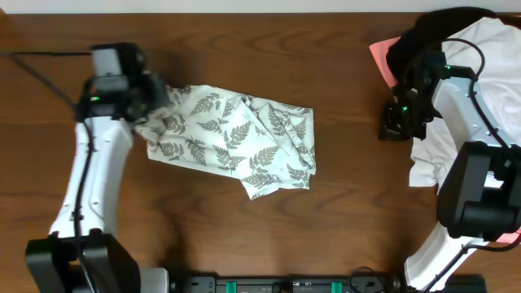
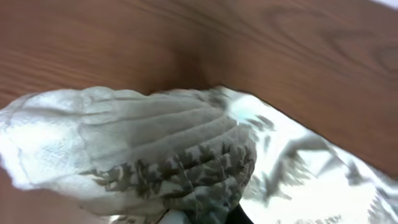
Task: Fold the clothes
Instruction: 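Fold the bag's left end rightward onto the bag with the left gripper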
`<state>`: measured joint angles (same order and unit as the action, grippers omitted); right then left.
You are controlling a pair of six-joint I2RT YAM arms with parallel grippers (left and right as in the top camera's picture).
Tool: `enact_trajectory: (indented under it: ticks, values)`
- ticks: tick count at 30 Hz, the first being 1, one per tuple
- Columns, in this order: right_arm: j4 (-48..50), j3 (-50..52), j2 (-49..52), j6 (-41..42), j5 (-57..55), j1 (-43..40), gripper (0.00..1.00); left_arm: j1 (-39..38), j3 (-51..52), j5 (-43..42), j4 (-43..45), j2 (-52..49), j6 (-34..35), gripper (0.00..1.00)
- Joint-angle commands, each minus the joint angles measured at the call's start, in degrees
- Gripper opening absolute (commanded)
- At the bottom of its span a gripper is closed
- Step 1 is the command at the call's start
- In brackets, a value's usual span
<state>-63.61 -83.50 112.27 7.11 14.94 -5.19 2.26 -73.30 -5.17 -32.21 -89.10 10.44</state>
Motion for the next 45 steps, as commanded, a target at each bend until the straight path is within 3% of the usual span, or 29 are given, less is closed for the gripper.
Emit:
enact_trajectory:
  ticks: [1, 17, 21, 25, 27, 38, 45]
  values:
    - [-0.09, 0.26, -0.94, -0.52, 0.52, 1.40, 0.04, -3.45, -0.92, 2.73, -0.83, -0.79, -0.74, 0.06]
    - [-0.09, 0.26, -0.94, -0.52, 0.52, 2.27, 0.04, -13.38, -0.31, 2.84, -1.64, -6.16, 0.92, 0.06]
    - [-0.09, 0.26, -0.94, -0.52, 0.52, 2.27, 0.04, -15.47, -0.31, 2.84, -1.33, -6.16, 1.05, 0.22]
    - [-0.09, 0.26, -0.94, -0.52, 0.52, 2.27, 0.04, -17.97, -0.33, 2.82, 0.17, -6.16, 0.98, 0.31]
    - [-0.15, 0.26, -0.94, -0.52, 0.55, 2.27, 0.04, -18.88, -0.46, 2.86, 0.66, -5.95, 0.20, 0.32]
    - [-0.42, 0.26, -0.94, -0.52, 0.52, 2.27, 0.04, -15.56, -0.94, 5.84, 1.75, 0.72, 0.13, 0.32]
    - [-0.52, 0.26, -0.94, -0.52, 0.52, 2.51, 0.04, -12.76, -0.92, 7.39, 2.51, -2.10, 0.07, 0.31]
